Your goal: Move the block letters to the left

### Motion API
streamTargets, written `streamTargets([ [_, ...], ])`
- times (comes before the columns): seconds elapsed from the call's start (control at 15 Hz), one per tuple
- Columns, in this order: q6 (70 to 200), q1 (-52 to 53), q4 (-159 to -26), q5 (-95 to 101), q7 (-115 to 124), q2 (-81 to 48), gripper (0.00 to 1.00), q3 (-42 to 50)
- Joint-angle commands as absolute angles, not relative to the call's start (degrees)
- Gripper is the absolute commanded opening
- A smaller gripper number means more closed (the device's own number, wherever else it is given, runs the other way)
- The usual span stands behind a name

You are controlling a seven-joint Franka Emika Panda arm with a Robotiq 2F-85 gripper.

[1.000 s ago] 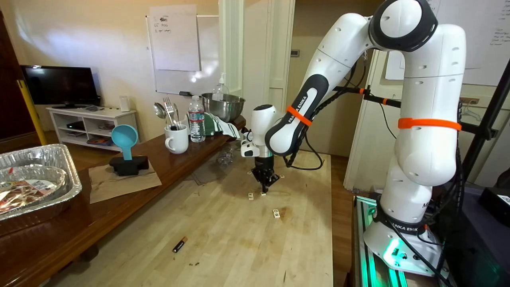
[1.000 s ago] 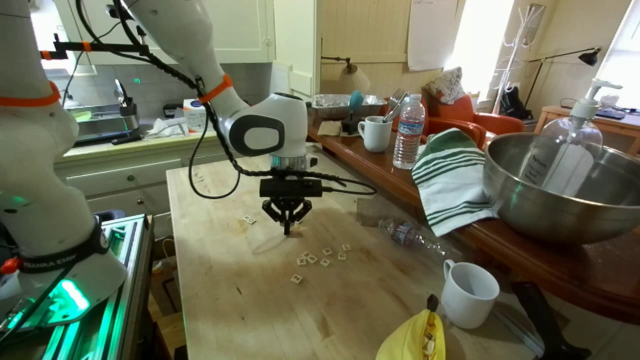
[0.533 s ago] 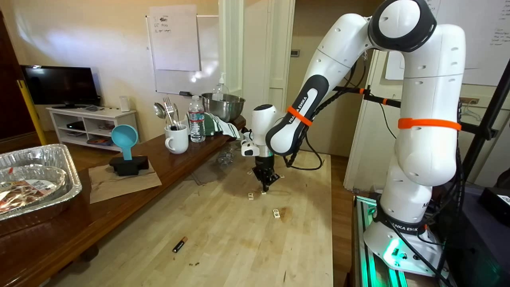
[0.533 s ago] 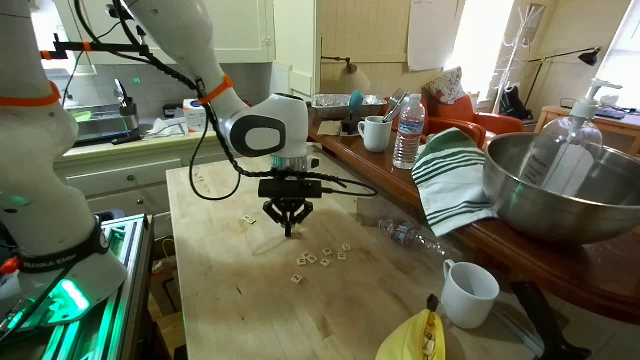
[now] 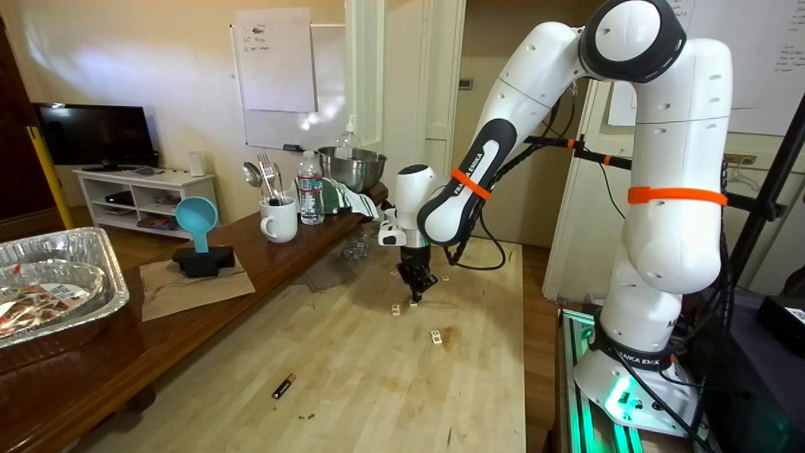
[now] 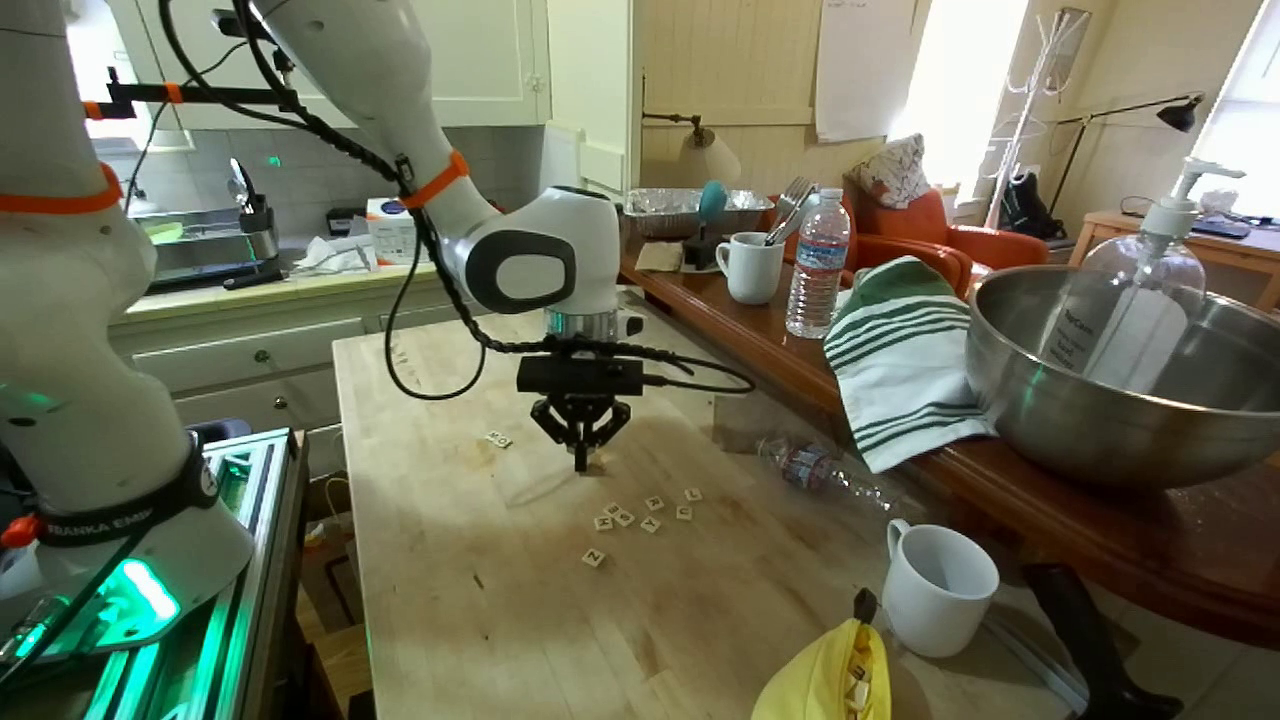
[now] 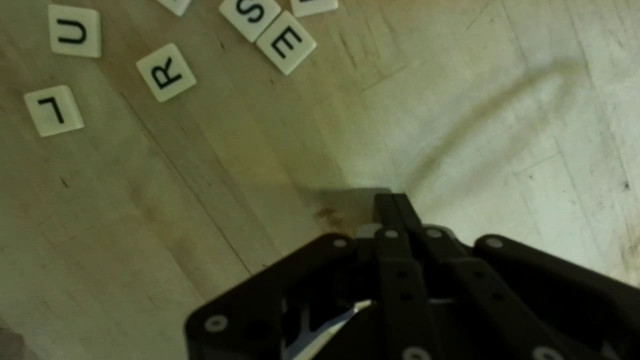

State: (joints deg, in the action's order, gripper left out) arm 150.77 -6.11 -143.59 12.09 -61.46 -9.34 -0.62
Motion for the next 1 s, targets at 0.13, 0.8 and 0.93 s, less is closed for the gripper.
streamTargets([
  [0.13, 153.32, -4.87, -141.9, 14.14, -57.83, -12.39, 0.0, 0.34],
  [0.8, 153.38, -4.72, -139.81, 14.38, -55.36, -14.18, 0.0, 0.07],
  [0.93, 153.38, -4.67, -139.59, 14.26, -55.16, -14.37, 0.0, -0.04],
])
